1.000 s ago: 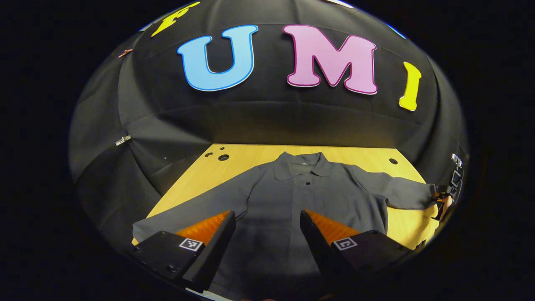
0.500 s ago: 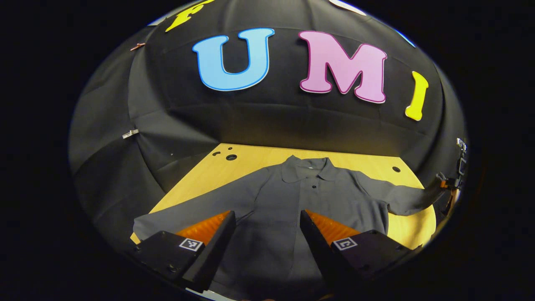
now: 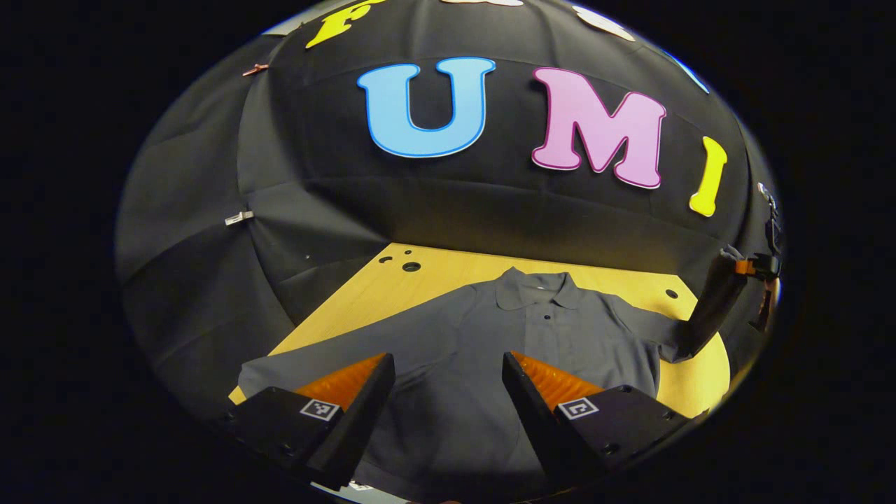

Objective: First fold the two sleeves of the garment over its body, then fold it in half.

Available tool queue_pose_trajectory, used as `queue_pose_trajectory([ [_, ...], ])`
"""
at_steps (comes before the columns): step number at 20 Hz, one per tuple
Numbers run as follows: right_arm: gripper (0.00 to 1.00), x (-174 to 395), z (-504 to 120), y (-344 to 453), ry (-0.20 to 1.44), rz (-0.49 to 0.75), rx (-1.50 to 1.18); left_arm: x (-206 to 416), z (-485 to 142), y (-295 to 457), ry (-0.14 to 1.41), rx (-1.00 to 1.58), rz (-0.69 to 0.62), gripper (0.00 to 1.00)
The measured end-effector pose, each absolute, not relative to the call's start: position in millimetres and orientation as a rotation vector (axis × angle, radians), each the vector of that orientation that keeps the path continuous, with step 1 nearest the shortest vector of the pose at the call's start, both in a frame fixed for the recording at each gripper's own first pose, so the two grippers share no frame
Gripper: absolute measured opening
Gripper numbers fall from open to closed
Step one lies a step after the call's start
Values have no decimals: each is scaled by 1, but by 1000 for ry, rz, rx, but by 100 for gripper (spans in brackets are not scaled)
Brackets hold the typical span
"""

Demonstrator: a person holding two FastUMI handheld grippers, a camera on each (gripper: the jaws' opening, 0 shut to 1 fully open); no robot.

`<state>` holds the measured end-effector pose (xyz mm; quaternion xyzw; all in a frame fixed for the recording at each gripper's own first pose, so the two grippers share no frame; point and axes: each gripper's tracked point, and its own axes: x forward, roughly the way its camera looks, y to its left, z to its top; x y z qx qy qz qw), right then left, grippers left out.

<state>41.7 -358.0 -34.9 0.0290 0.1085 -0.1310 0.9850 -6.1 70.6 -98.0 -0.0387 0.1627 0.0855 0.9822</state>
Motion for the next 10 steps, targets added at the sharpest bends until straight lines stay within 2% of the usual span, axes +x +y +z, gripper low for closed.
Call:
queue_pose_trajectory([
  [10,5,13,7,-354,217,76,-25,-21,-110,121,317,-139,236,98],
])
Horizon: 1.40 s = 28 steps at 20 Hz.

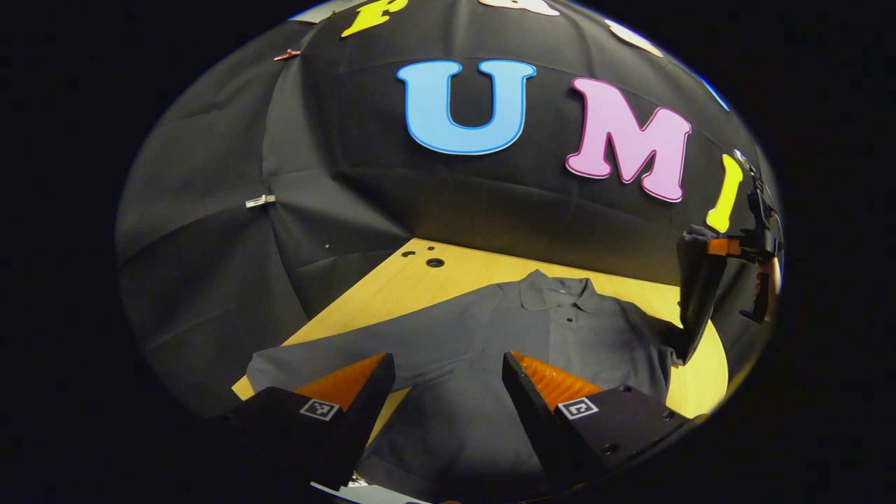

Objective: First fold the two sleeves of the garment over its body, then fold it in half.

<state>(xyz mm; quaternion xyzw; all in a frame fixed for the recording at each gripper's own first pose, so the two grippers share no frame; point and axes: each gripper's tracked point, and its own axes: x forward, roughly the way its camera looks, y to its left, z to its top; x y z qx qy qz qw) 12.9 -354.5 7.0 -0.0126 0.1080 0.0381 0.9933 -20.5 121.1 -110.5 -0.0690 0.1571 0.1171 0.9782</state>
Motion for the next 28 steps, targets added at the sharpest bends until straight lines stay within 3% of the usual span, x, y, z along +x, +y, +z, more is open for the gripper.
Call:
queue_pose_trajectory([
  [7,5,-22,45,-349,243,302,-88,-52,-132,174,346,-194,351,98],
  [8,0,-30,50,-346,259,343,-89,-57,-136,180,351,-204,365,99],
  [9,5,-35,55,-346,265,372,-96,-63,-139,188,356,-212,380,99],
  [12,5,-53,65,-348,302,461,-131,-73,-152,206,373,-235,427,99],
  [16,5,-74,40,-321,376,542,-173,-82,-164,230,379,-282,490,99],
  [22,6,-76,-31,-273,503,520,-179,-92,-170,262,370,-327,575,99],
  [25,21,-84,-42,-257,535,541,-132,-102,-179,278,365,-337,621,99],
  [26,13,-88,-42,-256,541,549,-133,-104,-181,284,366,-346,634,99],
  [27,18,-93,-43,-253,540,562,-139,-105,-184,289,367,-354,647,97],
  [28,47,-97,-41,-252,534,574,-146,-106,-187,295,370,-361,660,99],
])
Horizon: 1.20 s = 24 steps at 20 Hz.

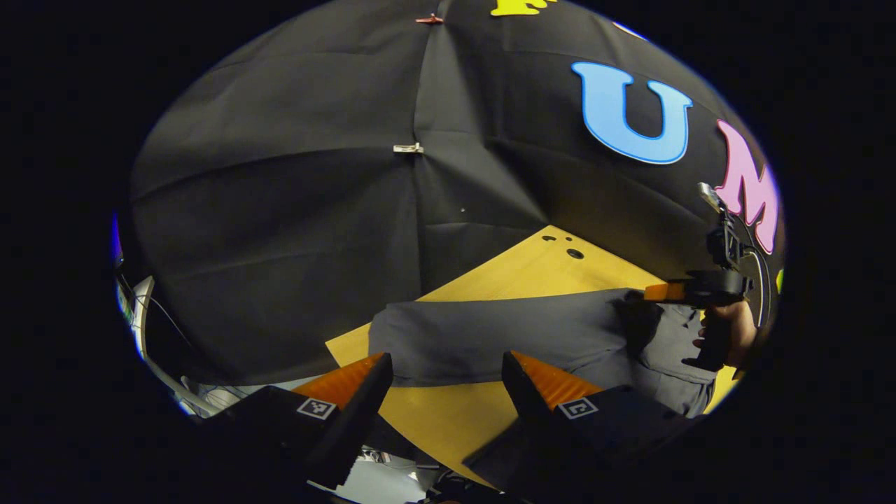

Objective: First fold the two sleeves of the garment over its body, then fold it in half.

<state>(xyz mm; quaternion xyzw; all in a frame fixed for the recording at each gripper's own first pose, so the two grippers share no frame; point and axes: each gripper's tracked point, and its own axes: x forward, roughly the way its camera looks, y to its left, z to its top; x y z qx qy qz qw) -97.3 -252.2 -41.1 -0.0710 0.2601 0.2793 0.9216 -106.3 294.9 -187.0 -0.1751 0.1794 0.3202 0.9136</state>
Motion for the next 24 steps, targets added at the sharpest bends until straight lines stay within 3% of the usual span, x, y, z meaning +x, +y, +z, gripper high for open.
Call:
queue_pose_trajectory([
  [1,28,-102,-39,-249,529,587,-149,-107,-190,301,370,-364,671,97],
  [2,36,-107,-37,-250,522,595,-148,-107,-192,308,372,-366,680,99],
  [5,80,-117,-27,-264,504,583,-141,-100,-201,327,370,-364,696,99],
  [6,85,-119,-25,-272,505,571,-135,-96,-203,334,373,-364,705,97],
  [7,100,-123,-23,-282,512,554,-135,-93,-209,339,376,-367,714,99],
  [15,100,-151,16,-396,482,396,-94,-66,-262,390,440,-362,772,100],
  [24,99,-215,38,-538,431,165,3,-37,-297,403,528,-382,703,98],
])
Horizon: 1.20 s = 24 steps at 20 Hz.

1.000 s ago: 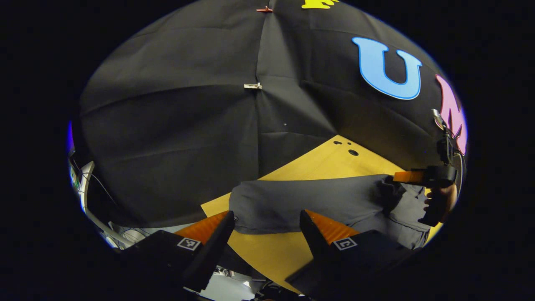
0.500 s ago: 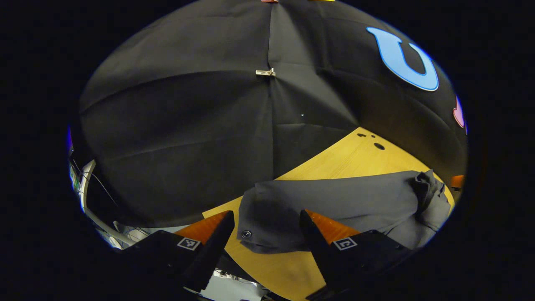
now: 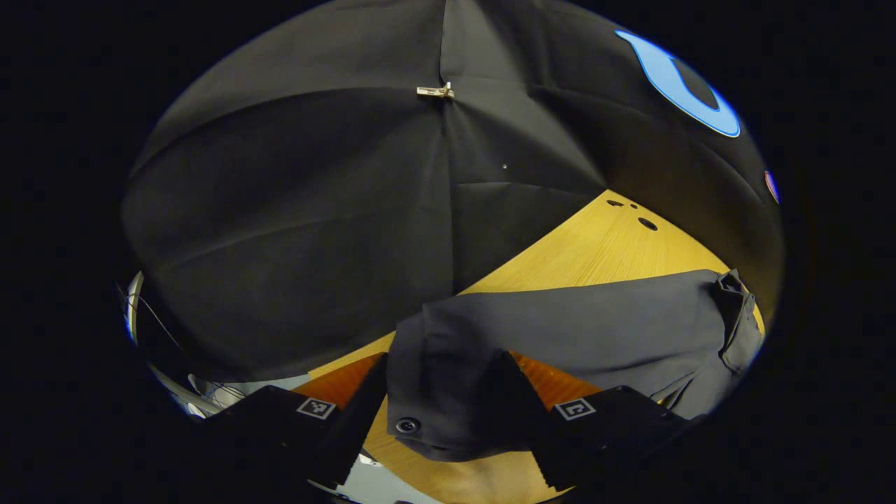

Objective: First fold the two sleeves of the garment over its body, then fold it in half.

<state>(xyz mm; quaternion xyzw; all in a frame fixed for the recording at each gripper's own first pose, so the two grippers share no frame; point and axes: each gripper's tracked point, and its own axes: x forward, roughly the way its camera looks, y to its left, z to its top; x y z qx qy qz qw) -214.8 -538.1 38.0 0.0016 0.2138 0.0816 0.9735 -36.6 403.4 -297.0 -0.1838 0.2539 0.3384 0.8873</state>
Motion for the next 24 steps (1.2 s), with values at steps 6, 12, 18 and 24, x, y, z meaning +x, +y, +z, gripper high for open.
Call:
queue_pose_trajectory([
  [6,99,-261,9,-589,462,74,3,-22,-304,395,565,-324,670,82],
  [12,99,-286,-11,-603,498,31,71,-11,-302,385,552,-289,623,14],
  [18,99,-292,-10,-624,501,-13,85,-6,-280,381,537,-306,594,6],
  [24,99,-301,-16,-647,506,-57,132,30,-195,344,401,-337,450,5],
])
